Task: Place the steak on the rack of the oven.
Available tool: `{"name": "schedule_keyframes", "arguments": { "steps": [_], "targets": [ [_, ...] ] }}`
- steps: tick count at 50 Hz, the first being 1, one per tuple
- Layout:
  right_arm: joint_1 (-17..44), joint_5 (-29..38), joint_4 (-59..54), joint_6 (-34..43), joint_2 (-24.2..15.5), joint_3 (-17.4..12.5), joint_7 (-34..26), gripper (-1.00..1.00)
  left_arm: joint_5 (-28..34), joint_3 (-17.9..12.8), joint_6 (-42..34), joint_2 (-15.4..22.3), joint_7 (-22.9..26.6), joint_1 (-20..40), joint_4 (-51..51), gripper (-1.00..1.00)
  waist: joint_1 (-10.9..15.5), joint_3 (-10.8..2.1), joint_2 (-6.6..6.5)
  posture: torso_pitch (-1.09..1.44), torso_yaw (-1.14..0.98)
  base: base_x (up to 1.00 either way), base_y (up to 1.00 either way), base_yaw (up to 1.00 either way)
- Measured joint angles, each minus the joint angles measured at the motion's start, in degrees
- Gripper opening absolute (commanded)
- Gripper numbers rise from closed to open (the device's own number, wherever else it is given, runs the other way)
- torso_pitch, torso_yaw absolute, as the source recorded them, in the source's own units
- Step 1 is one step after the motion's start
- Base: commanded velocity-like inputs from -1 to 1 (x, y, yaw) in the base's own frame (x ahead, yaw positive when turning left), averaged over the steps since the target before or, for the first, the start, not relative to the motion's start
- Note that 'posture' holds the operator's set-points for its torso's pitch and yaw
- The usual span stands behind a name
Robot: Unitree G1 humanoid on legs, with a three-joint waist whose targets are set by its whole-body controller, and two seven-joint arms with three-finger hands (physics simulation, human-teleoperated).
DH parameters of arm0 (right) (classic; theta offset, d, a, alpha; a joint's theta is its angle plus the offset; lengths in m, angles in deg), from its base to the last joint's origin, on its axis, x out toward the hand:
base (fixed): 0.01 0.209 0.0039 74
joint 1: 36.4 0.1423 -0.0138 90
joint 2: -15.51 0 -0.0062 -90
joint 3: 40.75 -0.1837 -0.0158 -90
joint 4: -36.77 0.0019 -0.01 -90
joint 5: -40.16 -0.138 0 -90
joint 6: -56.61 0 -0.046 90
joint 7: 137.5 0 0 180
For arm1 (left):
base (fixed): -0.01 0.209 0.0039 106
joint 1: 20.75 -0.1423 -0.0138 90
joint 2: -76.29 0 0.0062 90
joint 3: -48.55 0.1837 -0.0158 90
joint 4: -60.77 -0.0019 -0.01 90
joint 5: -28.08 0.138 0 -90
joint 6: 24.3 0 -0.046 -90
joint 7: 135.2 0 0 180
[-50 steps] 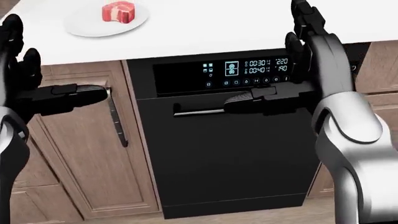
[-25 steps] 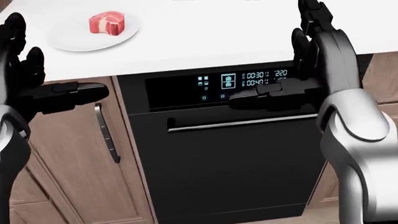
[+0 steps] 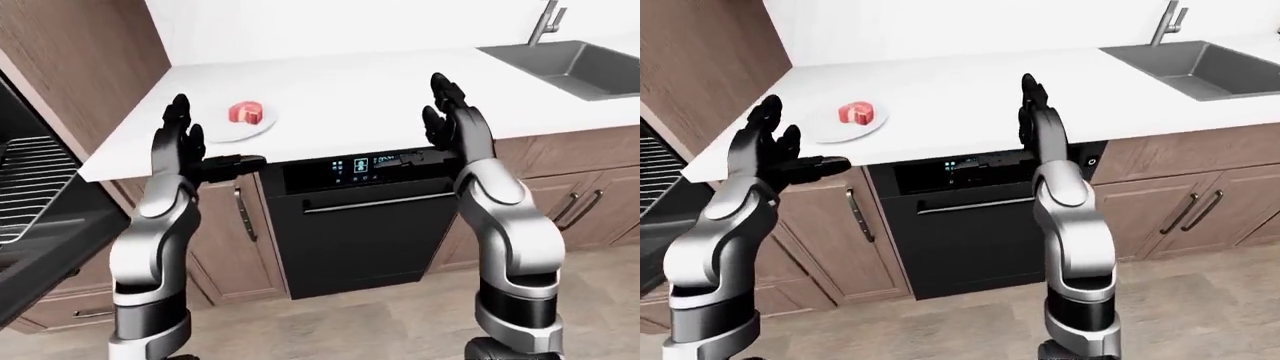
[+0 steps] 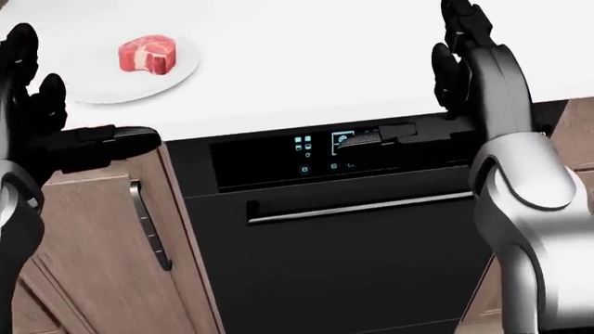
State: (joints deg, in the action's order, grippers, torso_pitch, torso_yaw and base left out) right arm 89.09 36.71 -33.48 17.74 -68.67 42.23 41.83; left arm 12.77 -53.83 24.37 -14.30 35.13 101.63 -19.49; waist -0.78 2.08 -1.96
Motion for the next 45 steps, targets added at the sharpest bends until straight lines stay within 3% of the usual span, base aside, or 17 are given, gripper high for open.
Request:
{"name": "schedule_keyframes", "arguments": {
  "steps": [2, 6, 12, 15, 20, 24, 27, 30, 34, 41, 43, 45],
  "targets": [
    [0.3, -0.2, -0.1, -0.1, 0.0, 0.0, 0.1, 1.00, 0.1, -0.2, 0.3, 0.0, -0.1, 0.0, 0.5, 1.00, -0.1, -0.48, -2.66, 0.00, 0.00, 0.15, 0.11, 0.00],
    [-0.4, -1.0, -0.3, 0.5, 0.7, 1.4, -0.2, 1.00, 0.5, -1.2, 0.2, 0.3, -0.5, -0.9, -0.8, 1.00, 1.1, -0.05, -2.00, 0.00, 0.00, 0.14, 0.11, 0.00],
    [0.4, -1.0, 0.7, 0.9, 0.1, 0.6, -0.1, 1.00, 0.5, -0.8, -0.3, 0.4, -0.6, -0.4, -0.4, 1.00, 1.2, -0.19, 1.69, 0.00, 0.00, 0.14, 0.11, 0.00],
    [0.9, -1.1, 1.2, 0.7, 0.0, 0.6, 0.0, 1.00, 0.4, -0.8, -0.6, 0.7, -0.7, 0.6, -0.2, 1.00, 1.5, -0.38, 4.50, 0.00, 0.00, 0.14, 0.15, 0.00],
    [-0.1, -0.9, 0.2, 1.5, -0.6, -0.6, 0.3, 1.00, -0.2, 0.9, -0.8, -0.3, -0.2, 0.3, -0.6, 1.00, 0.2, -0.29, 4.49, 0.00, 0.00, 0.15, 0.20, 0.00],
    [0.9, -0.9, 0.5, 1.9, -0.9, -0.6, 0.5, 1.00, -0.2, 0.4, -1.2, 0.2, -0.3, 1.5, -1.1, 1.00, 0.1, -0.31, 2.79, 0.00, 0.00, 0.14, 0.22, 0.00],
    [1.4, -1.0, 0.3, 1.2, -1.0, -0.5, 0.4, 1.00, -0.1, 0.1, -0.6, 0.3, -0.4, 2.1, -0.7, 1.00, -0.3, -0.16, 0.30, 0.00, 0.00, 0.14, 0.23, 0.00],
    [2.0, -1.1, 0.1, 1.2, -0.8, -0.3, 0.4, 1.00, -0.2, 0.0, -0.2, 0.6, -0.4, 2.1, -0.5, 1.00, -0.2, -0.81, -2.80, 0.00, 0.00, 0.14, 0.22, 0.00],
    [0.7, -1.8, -0.2, 1.6, 0.0, 1.3, 0.0, 1.00, 0.3, -0.8, -0.7, 0.4, -1.1, 0.2, -1.2, 1.00, 0.8, -0.06, -1.80, 0.00, 0.00, 0.14, 0.22, 0.00],
    [1.0, -1.7, 1.1, 1.2, -0.3, 0.4, 0.3, 1.00, 0.2, -0.6, -0.7, 0.5, -0.9, 0.9, -0.6, 1.00, 1.1, -0.13, 2.99, 0.00, 0.00, 0.14, 0.22, 0.00],
    [1.1, -1.7, 1.6, 1.3, -0.4, 0.4, 0.3, 1.00, 0.2, -0.6, -0.5, 0.6, -0.9, 1.2, -0.3, 1.00, 1.3, -0.42, 4.90, 0.00, 0.00, 0.15, 0.22, 0.00],
    [0.4, -1.6, 1.6, 1.3, -0.7, -0.1, 0.3, 1.00, 0.1, 0.0, -0.3, -0.1, -0.8, 0.8, -0.2, 1.00, 0.4, -0.07, 3.93, 0.00, 0.00, 0.14, 0.22, 0.00]
  ]
}}
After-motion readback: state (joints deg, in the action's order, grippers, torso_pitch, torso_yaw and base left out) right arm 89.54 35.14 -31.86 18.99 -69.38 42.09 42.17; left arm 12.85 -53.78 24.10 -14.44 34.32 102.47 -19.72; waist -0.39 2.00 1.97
